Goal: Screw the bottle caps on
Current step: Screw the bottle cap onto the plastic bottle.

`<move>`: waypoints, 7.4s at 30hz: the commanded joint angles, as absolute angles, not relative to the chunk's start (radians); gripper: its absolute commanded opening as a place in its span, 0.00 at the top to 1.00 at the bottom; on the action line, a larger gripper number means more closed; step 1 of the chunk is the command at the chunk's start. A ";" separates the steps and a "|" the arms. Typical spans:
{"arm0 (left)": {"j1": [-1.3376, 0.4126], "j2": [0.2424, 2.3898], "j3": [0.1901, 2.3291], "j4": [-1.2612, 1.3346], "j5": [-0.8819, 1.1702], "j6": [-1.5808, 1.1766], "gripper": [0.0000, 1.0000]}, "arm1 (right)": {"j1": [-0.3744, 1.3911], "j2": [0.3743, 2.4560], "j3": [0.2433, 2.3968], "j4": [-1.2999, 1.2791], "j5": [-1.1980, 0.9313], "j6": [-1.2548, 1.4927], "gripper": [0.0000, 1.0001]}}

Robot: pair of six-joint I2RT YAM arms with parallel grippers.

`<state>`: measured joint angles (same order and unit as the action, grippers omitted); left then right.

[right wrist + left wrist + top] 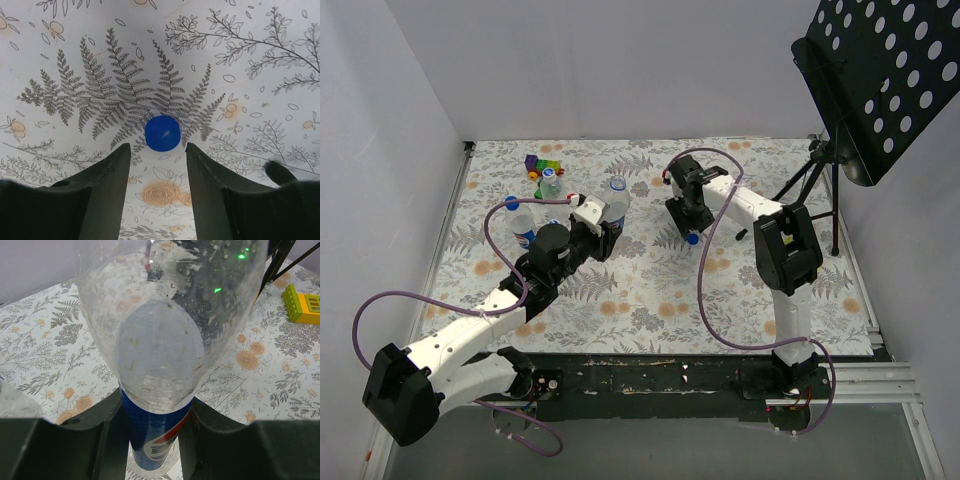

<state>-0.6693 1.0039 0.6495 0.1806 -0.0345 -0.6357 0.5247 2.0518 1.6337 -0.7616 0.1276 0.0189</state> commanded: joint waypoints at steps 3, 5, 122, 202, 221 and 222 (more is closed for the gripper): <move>-0.658 0.977 0.653 0.199 -0.037 -0.627 0.72 | 0.525 2.105 1.700 -0.799 0.129 0.023 0.46; -0.658 0.976 0.653 0.199 -0.034 -0.629 0.72 | 0.525 2.109 1.700 -0.799 0.132 0.023 0.47; -0.652 0.988 0.905 -0.584 0.887 -0.160 0.72 | 0.923 1.347 1.667 -1.111 -0.624 -0.808 0.76; -0.908 0.992 0.618 0.333 -0.107 -0.406 0.73 | 1.009 1.539 1.914 -1.051 0.169 0.235 0.81; -0.710 1.034 0.650 0.281 0.533 -0.649 0.71 | 0.671 1.301 1.799 -0.796 -0.657 -0.220 0.31; -0.709 1.037 0.655 0.281 0.584 -0.649 0.70 | 0.663 1.304 1.798 -0.793 -0.711 -0.268 0.31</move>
